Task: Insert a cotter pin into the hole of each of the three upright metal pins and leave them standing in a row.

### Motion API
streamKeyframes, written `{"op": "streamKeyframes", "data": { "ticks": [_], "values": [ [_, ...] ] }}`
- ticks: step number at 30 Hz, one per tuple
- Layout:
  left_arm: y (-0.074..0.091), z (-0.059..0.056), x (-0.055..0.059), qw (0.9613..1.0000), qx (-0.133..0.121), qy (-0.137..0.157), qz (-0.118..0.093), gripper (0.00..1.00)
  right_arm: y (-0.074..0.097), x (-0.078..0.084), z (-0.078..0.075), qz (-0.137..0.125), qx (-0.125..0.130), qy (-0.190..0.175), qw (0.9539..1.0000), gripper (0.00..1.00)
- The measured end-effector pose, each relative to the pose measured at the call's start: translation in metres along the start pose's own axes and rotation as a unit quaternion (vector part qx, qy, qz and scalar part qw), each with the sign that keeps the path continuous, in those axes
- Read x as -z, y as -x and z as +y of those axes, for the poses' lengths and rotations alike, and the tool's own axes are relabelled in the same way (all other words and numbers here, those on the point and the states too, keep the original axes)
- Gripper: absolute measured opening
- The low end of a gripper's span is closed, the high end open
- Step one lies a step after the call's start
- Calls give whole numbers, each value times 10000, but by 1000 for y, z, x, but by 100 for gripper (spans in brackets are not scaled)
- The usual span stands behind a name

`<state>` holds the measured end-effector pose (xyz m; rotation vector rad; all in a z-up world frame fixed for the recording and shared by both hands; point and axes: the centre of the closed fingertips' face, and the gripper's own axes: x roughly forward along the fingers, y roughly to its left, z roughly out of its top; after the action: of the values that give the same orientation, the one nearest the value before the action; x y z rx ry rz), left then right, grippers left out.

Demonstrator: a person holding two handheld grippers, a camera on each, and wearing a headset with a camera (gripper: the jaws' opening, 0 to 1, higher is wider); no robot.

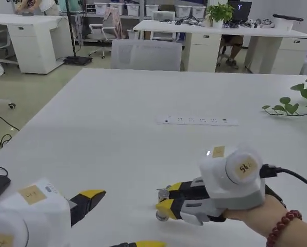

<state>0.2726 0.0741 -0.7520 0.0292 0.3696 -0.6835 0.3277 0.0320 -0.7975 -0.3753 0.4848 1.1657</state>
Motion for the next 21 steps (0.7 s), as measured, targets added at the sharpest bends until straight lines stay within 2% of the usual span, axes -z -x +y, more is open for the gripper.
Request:
{"op": "streamKeyframes", "data": {
  "ticks": [21],
  "values": [
    [-1,-11,2,9999,143,-56,60,82,27,30,-6,55,394,-379,9985,13]
  ]
}}
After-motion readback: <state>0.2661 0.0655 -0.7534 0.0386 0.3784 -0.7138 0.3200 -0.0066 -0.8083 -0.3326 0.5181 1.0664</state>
